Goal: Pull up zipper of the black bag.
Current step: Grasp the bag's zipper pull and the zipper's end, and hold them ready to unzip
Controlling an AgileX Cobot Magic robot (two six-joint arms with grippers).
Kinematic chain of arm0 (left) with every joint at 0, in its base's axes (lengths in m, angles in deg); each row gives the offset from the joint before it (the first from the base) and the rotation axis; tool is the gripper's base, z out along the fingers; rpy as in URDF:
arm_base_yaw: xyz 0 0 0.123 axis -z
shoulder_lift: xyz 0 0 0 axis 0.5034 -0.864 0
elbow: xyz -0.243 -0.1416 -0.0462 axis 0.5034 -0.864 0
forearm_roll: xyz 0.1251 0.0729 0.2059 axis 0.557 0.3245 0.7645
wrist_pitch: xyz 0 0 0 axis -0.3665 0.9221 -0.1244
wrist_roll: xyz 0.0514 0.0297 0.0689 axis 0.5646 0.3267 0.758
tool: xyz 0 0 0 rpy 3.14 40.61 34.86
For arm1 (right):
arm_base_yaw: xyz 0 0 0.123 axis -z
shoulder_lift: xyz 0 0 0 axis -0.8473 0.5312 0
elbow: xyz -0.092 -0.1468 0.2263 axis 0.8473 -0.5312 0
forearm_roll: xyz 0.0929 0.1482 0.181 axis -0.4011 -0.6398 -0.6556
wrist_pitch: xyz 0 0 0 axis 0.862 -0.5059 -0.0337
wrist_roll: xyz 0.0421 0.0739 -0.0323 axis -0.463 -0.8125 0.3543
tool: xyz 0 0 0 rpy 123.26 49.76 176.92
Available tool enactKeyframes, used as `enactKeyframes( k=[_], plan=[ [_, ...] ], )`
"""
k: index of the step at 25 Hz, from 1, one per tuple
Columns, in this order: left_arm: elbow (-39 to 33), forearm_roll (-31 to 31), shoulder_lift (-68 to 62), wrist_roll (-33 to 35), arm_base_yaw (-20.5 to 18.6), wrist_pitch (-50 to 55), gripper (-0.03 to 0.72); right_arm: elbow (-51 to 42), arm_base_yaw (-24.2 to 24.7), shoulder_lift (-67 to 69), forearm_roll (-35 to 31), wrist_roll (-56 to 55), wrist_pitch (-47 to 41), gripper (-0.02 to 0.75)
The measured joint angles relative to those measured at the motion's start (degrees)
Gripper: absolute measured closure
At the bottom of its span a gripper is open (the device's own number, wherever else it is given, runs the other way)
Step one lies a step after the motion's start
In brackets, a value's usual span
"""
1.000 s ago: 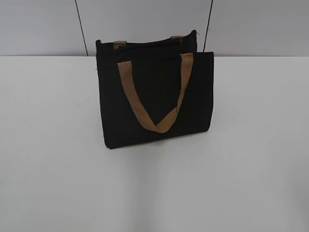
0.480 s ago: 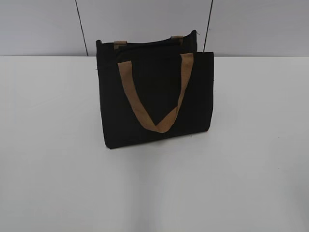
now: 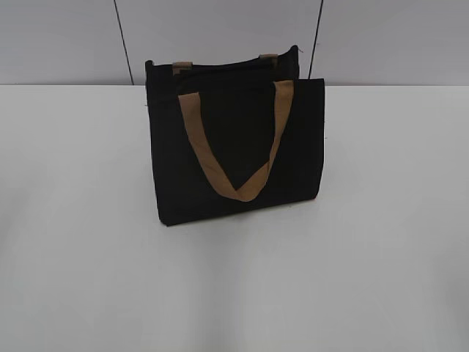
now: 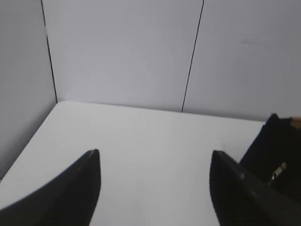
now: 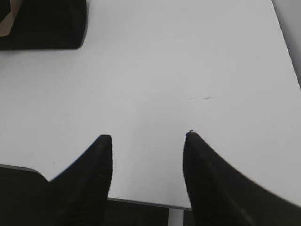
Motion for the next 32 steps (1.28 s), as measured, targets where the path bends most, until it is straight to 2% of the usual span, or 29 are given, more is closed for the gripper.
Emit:
enactKeyframes(
  k=[6,11,15,21,32],
  plan=[
    [-5.24,-0.29,-12.82,1.93,0.0,-26.68,0.143,0.0,0.0,0.0,0.0,0.0,0.0,0.36],
    [-10.39,-0.75,-24.35,1.97,0.46,-42.43,0.164,0.0,0.0,0.0,0.0,0.0,0.0,0.36],
    [-11.52,-0.35,-35.09,1.42,3.51,-52.4,0.2,0.0,0.0,0.0,-0.05,-0.05,0.0,0.36],
    [-11.7,0.2,-50.21,1.35,8.86,-66.34,0.215,0.0,0.0,0.0,-0.05,-0.05,0.0,0.36],
    [-11.85,10.06,-81.78,1.23,10.24,-96.29,0.215,0.0,0.0,0.0,-0.05,-0.05,0.0,0.36]
  ],
)
